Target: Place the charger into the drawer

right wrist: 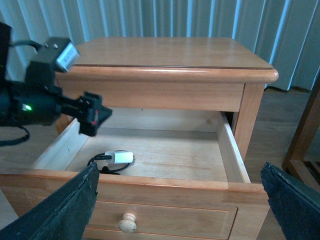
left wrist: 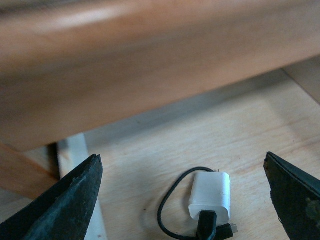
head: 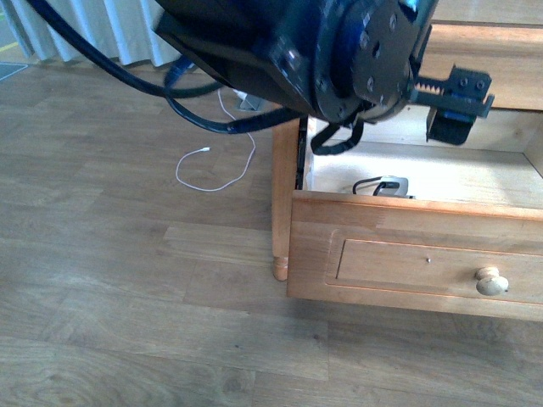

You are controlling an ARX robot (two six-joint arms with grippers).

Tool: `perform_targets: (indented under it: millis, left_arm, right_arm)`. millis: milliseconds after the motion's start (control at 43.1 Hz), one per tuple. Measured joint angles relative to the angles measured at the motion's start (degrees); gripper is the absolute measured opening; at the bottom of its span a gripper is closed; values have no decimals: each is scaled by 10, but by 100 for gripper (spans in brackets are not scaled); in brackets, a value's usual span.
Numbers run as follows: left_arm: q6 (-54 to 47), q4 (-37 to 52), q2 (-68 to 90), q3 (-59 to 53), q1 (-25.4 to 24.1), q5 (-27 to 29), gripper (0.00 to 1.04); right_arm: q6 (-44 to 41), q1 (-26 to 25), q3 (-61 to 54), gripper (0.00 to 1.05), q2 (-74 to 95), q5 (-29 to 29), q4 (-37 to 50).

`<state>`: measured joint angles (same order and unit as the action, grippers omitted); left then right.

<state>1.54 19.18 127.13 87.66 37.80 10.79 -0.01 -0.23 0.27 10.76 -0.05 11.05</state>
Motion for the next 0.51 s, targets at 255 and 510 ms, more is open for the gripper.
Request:
perform_targets:
  millis: [255,510]
  left_arm:
    - [-12,39,-166,-123,-20,52,99]
    - [-32,48,-380,-274,-71,106,99]
  right_arm:
    - [0,0,0,96,0,0,0]
    - [0,0,0,96,0,0,0]
